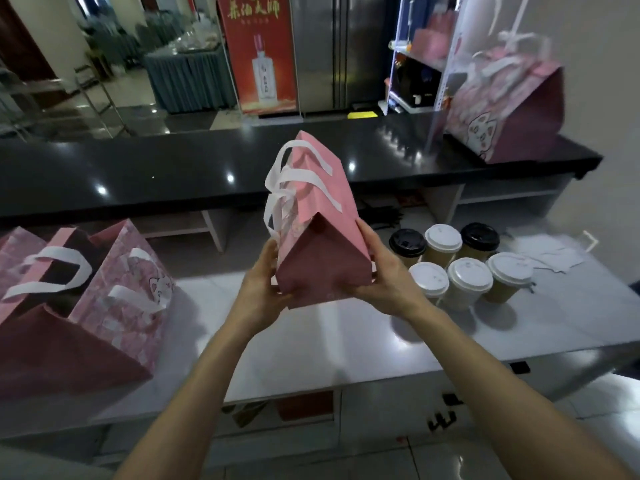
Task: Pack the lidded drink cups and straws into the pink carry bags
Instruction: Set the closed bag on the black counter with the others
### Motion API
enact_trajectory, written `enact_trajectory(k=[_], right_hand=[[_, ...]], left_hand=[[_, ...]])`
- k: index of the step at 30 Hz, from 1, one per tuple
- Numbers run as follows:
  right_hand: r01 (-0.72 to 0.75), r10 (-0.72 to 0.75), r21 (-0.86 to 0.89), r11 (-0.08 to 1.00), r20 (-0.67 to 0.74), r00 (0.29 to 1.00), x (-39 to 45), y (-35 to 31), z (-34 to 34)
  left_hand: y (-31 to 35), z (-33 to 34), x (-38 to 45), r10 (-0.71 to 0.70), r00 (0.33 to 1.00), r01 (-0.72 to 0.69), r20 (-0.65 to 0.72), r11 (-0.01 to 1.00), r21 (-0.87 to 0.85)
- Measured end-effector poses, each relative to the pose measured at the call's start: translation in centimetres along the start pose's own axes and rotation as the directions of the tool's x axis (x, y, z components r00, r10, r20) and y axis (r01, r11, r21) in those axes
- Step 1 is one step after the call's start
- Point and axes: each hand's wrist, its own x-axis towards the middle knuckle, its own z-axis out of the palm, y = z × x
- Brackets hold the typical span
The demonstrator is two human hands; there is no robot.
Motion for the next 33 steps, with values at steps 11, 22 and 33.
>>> enact_trajectory(k=[11,22,33], right_hand=[[0.1,-0.095,0.015,0.995,-0.197,0.976,11.6,4.8,-17.0],[-0.041,0.038,-0.063,0.997,-0.036,0.999,21.2,17.4,-25.4],[-0.069,0.064,-0.085,0.994,-0.063,0.996,20.6,21.1,-25.8]], left_hand=[[12.2,8.5,18.4,0.343,0.939,-0.344,0.035,0.932,0.11],[13.2,20.8,30.0,0.232,0.972,-0.234,0.035,0.967,0.1],[10.1,23.1,30.9,0.073,0.995,-0.058,-0.061,0.972,0.226]])
